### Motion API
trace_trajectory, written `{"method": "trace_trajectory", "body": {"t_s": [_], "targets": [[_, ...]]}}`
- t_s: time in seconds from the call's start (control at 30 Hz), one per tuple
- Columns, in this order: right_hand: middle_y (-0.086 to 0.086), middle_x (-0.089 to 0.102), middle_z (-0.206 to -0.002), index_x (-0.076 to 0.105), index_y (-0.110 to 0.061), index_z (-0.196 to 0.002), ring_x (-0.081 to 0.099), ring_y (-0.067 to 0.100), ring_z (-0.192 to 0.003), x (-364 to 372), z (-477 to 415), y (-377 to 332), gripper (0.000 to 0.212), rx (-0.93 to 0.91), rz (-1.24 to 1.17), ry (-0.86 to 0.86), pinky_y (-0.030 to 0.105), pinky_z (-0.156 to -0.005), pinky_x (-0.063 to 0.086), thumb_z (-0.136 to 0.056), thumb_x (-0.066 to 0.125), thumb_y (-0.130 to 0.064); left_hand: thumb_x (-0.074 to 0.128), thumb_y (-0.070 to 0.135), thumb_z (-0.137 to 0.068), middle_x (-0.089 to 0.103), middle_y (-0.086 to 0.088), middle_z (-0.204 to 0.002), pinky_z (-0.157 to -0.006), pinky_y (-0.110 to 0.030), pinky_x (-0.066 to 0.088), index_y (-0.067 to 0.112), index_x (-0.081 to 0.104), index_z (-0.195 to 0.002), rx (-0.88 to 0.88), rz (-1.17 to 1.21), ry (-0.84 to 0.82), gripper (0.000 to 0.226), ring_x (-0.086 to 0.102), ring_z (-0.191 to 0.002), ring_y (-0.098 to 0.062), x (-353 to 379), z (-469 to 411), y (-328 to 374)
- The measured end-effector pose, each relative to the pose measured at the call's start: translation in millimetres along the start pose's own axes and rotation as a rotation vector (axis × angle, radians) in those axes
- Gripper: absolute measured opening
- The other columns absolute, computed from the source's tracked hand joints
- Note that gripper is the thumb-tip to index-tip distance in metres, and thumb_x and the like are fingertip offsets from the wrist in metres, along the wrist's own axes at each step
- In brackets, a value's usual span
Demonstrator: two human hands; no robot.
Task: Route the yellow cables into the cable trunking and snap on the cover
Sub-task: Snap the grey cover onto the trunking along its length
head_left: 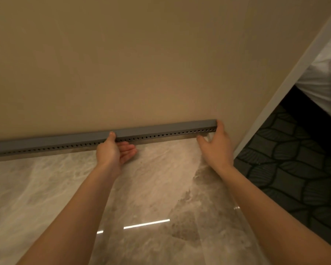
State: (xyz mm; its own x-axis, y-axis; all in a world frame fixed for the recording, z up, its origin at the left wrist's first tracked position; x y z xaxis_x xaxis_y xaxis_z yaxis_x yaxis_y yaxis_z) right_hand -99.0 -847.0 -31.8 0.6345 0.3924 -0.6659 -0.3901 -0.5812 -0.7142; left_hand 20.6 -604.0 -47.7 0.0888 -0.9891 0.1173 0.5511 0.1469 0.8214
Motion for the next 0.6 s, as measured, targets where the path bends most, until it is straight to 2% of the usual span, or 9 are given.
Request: {"method": "trace_trajectory", "body": {"t_s": [0.13, 0.27, 0.4, 0.6], "targets": [[0.008, 0.056, -0.12, 0.033, -0.019, -0.135, 0.054, 0.025, -0.105, 0.9, -0.6, 2.7, 0.06, 0.041, -0.061, -0.042, 0.028, -0.077, 0.039, -0.083, 0.061, -0.03, 0.037, 0.05, -0.095, 0.062, -0.02, -0.083, -0.056, -0.031, 0.053, -0.004, 0.053, -0.087, -0.055, 0.005, -0.056, 0.056, 0.063, -0.074, -0.028, -0.4, 0.6, -4.0], [0.005, 0.056, -0.124, 0.03, -0.021, -0.137, 0.054, 0.024, -0.109, 1.0, -1.2, 6.1, 0.062, 0.062, -0.083, -0.071, 0.027, -0.074, 0.037, -0.083, 0.06, -0.031, 0.04, 0.046, -0.095, 0.062, -0.02, -0.083, -0.049, -0.027, 0.055, -0.007, 0.052, -0.097, -0.014, 0.013, -0.027, 0.054, 0.064, -0.072, -0.026, -3.0, -3.7, -1.5], [0.003, 0.052, -0.131, 0.025, -0.022, -0.14, 0.051, 0.024, -0.116, 0.6, -1.6, 9.7, 0.07, 0.051, -0.096, -0.142, 0.027, -0.078, 0.036, -0.082, 0.062, -0.032, 0.045, 0.04, -0.095, 0.062, -0.019, -0.079, -0.042, -0.021, 0.053, -0.007, 0.052, -0.099, 0.017, 0.074, 0.01, 0.048, 0.064, -0.067, -0.025, -5.8, -8.4, -1.0], [0.006, 0.049, -0.134, 0.019, -0.02, -0.143, 0.049, 0.026, -0.117, 3.2, -0.9, 9.7, 0.079, 0.059, -0.072, -0.167, 0.029, -0.083, 0.039, -0.08, 0.064, -0.033, 0.044, 0.046, -0.094, 0.063, -0.017, -0.081, -0.047, -0.024, 0.054, -0.001, 0.054, -0.085, 0.037, 0.064, 0.053, 0.049, 0.065, -0.069, -0.024, -4.6, -3.1, -5.3]]}}
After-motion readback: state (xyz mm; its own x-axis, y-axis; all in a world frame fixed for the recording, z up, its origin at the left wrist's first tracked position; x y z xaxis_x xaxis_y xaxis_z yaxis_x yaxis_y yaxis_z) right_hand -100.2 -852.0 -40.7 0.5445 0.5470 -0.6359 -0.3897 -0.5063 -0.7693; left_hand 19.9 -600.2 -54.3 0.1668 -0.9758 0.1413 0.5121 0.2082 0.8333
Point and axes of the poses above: each hand's wrist, its own z-axis away from the middle knuckle, its own x-axis out of the palm, y = z × x, the point moved 4 cm from there along -z, towards the middle knuckle
